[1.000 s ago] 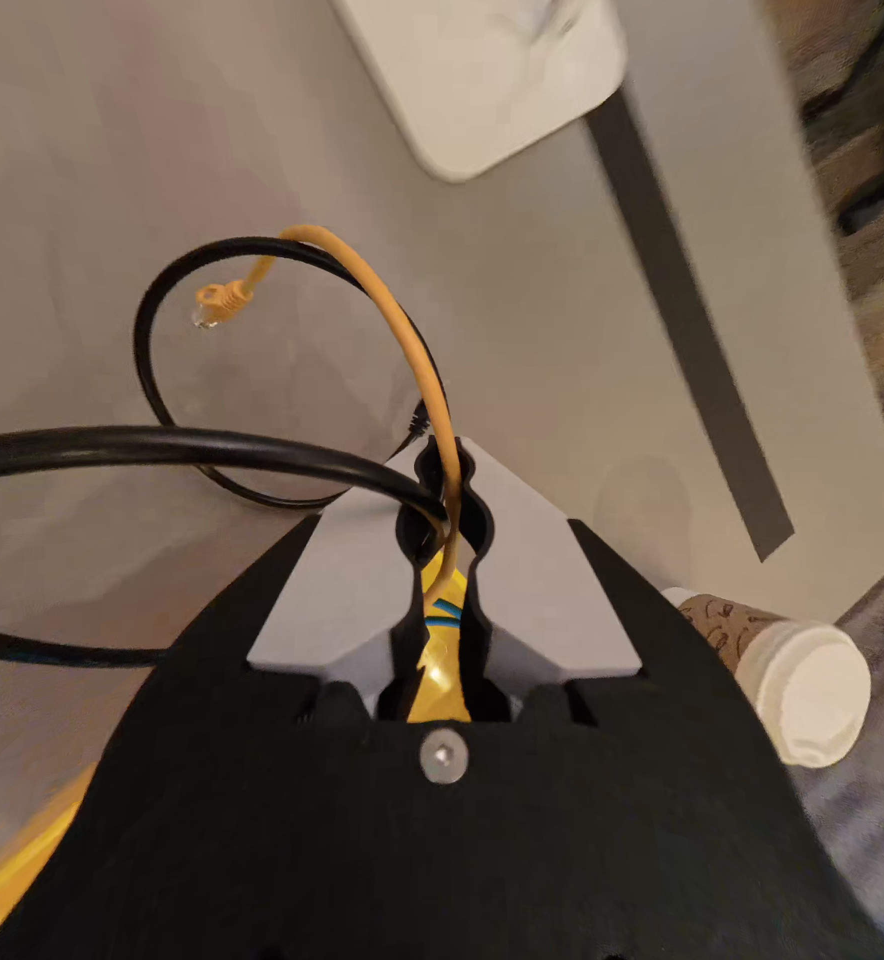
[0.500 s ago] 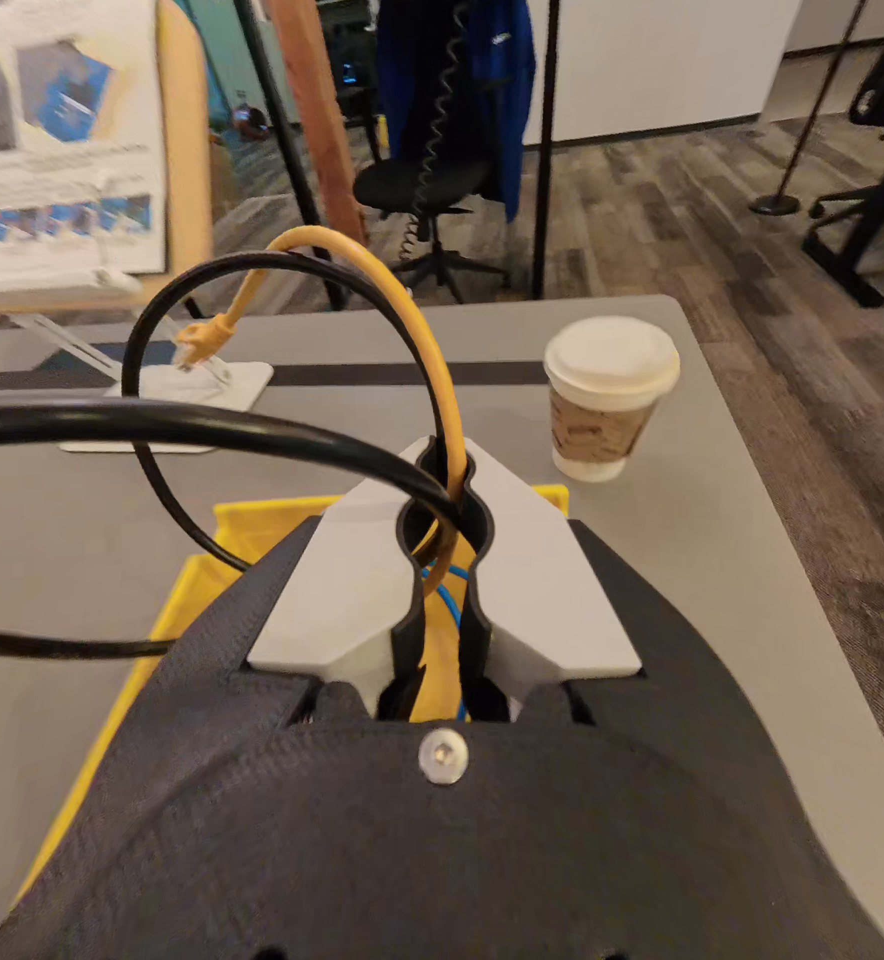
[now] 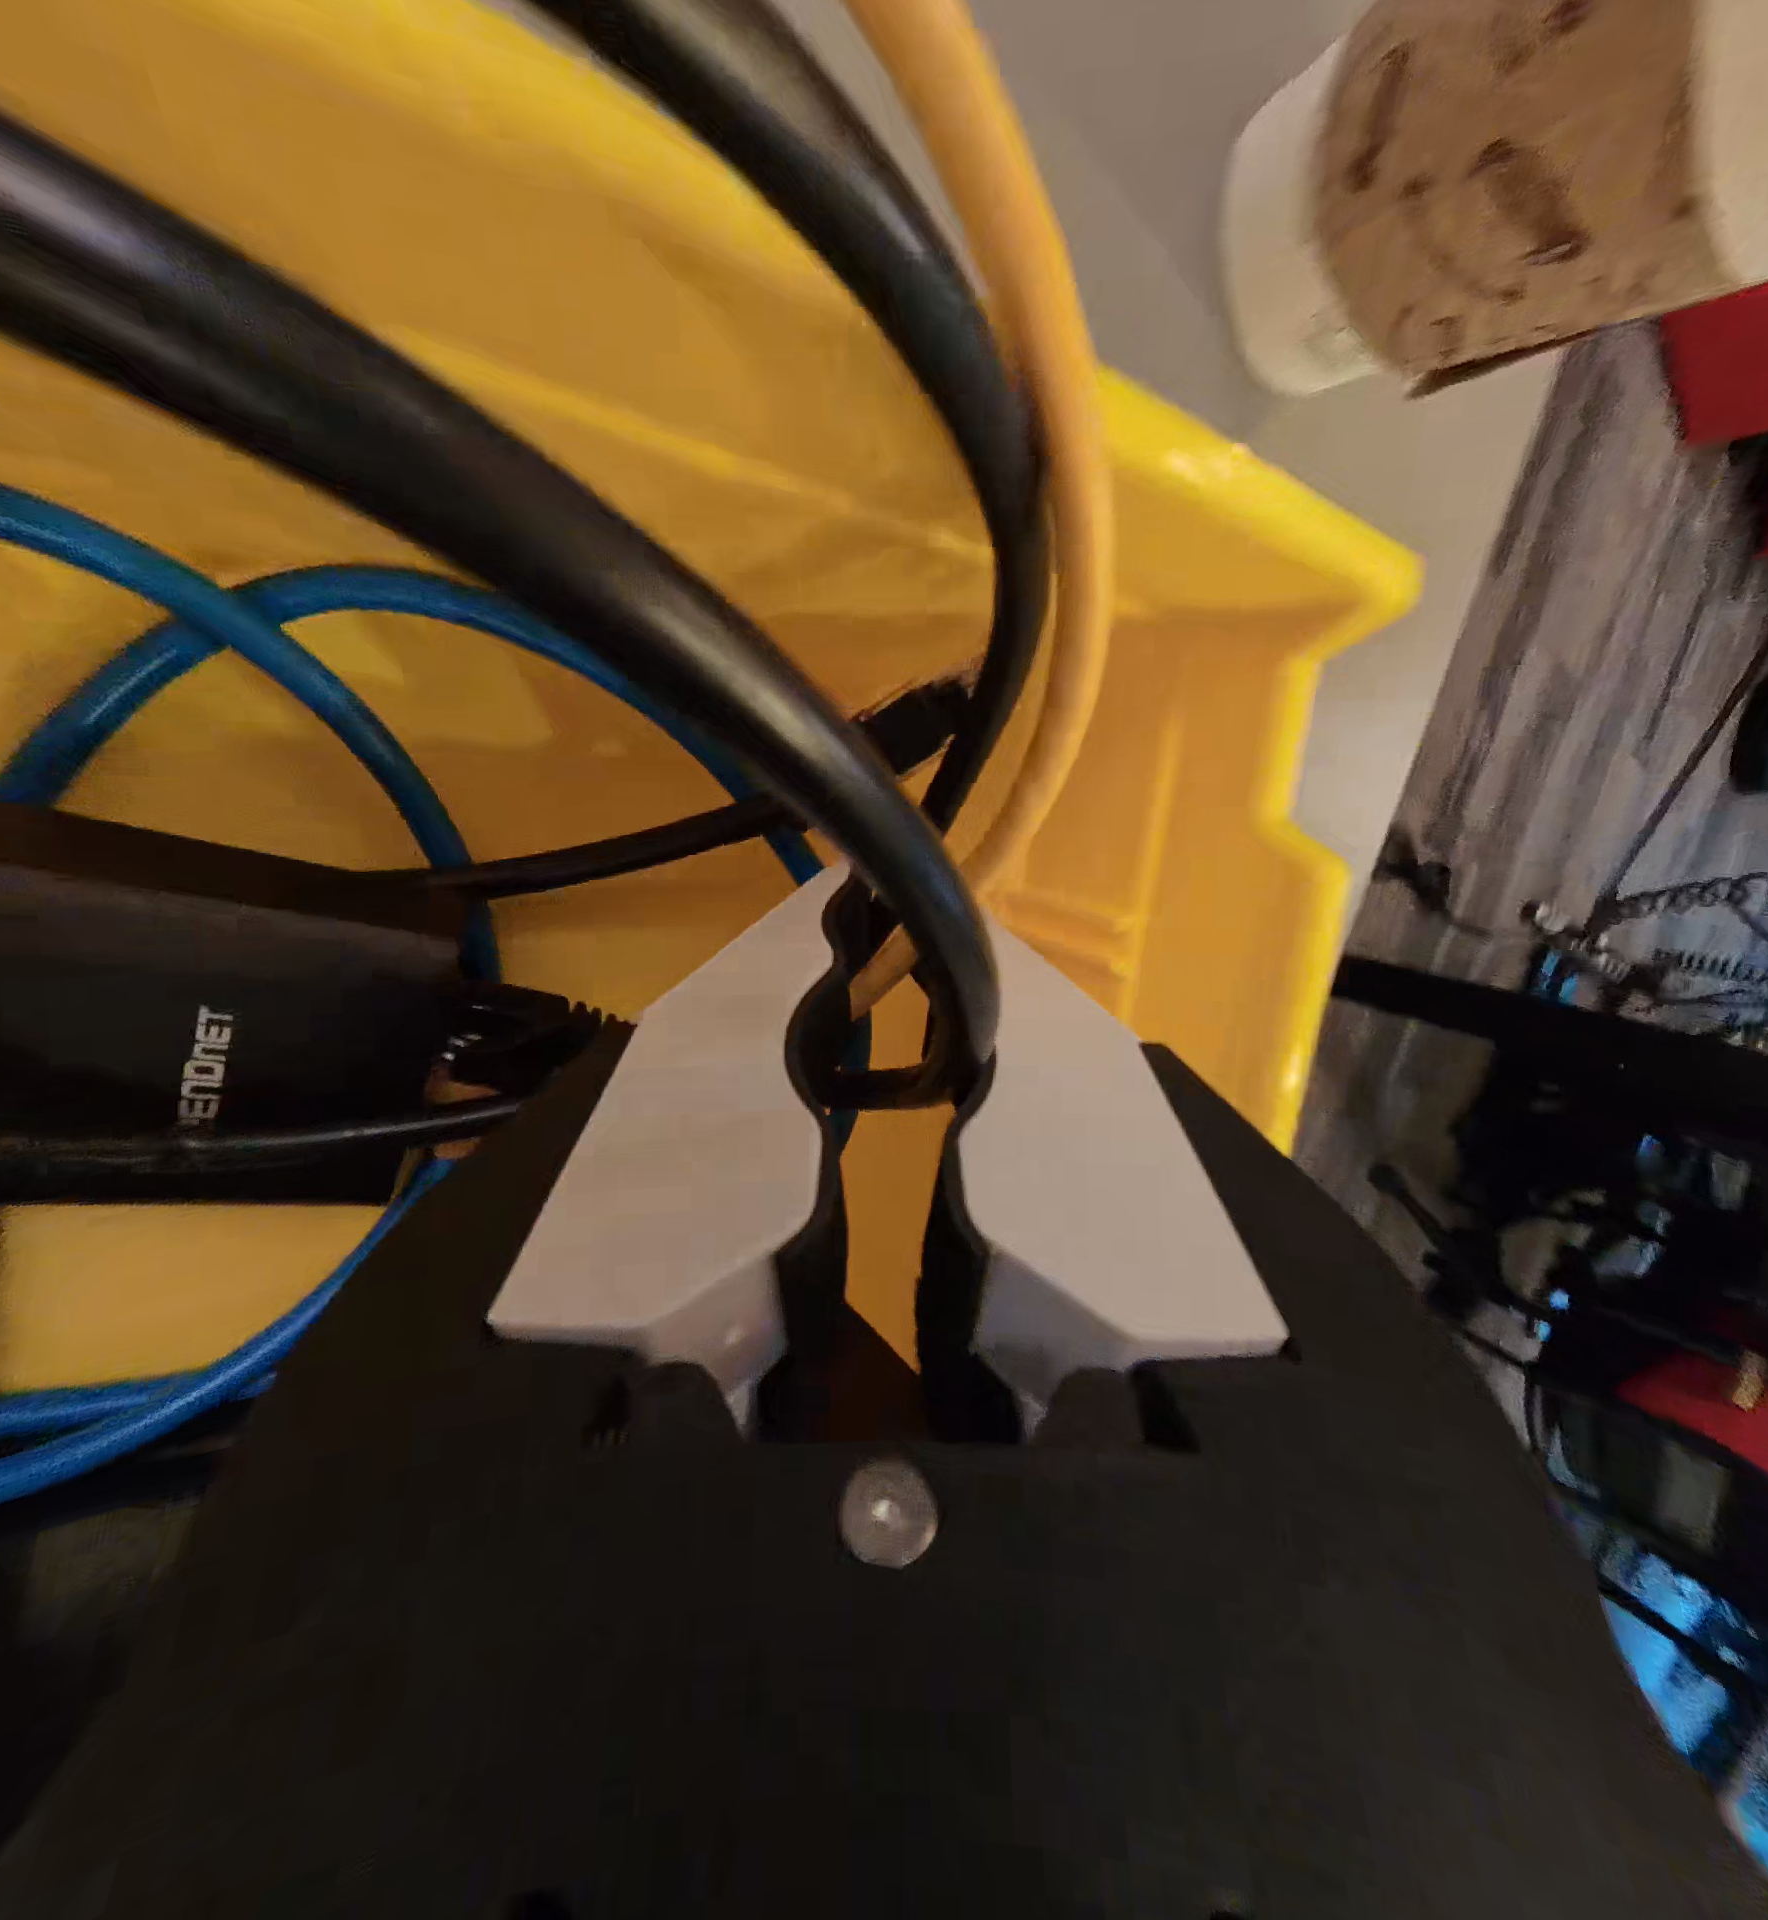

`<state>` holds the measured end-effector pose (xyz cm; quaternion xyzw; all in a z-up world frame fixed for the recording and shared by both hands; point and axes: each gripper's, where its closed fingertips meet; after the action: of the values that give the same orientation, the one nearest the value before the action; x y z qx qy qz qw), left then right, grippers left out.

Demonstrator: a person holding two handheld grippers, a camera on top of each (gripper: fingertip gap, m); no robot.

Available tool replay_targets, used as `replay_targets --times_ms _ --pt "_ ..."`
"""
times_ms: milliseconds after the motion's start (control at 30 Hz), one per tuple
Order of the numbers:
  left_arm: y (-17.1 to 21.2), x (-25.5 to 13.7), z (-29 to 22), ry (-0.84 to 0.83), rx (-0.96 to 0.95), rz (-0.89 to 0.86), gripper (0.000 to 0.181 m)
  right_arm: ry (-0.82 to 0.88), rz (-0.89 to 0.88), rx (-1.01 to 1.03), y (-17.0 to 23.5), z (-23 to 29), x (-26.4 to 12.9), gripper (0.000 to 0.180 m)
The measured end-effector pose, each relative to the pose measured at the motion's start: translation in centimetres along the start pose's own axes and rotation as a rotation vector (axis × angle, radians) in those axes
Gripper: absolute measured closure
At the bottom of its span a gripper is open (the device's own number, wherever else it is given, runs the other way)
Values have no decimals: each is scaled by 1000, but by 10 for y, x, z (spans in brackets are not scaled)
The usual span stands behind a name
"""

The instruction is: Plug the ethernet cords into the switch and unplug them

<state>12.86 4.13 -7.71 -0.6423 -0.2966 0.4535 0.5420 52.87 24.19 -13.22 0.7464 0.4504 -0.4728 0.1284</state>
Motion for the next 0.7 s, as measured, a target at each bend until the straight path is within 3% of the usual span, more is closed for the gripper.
replay_targets --times_ms 100,267,433,600,700 --pt "-5 -5 0 -2 8 -3 149 -94 45 55 0 2 -1 172" --pt "-31 -27 4 -18 14 -12 142 -148 -42 30 -13 -4 -40 133" --pt "-83 -70 28 -88 91 -2 140 -223 -139 -1 -18 -9 -81 119" --pt "-120 -127 81 -265 186 60 131 -216 -136 21 8 -34 -94 113" --pt "-118 -169 128 -376 215 173 125 -252 -85 54 40 -44 -81 110"
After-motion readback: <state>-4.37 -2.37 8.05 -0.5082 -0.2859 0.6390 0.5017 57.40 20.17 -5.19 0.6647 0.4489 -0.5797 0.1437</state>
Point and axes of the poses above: each gripper's, where its closed fingertips meet, x out along the fingers, y out of its underside, z = x × y across the jaws, and after that the axes turned 2 degrees about -x, right-handed
